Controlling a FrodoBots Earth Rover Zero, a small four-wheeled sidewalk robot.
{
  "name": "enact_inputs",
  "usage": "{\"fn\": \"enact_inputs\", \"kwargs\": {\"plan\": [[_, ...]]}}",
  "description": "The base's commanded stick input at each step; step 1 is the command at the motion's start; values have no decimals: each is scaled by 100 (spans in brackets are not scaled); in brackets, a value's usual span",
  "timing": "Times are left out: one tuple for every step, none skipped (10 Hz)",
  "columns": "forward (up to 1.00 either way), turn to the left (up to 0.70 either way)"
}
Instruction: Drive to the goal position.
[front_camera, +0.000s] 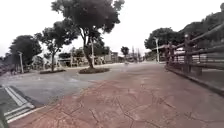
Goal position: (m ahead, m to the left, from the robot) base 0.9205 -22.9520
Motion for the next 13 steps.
{"fn": "enact_inputs", "kwargs": {"plan": [[100,0],[100,0],[100,0],[100,0],[100,0],[100,0],[100,0],[100,0],[100,0],[100,-30],[100,-40],[100,-40],[100,-40]]}}
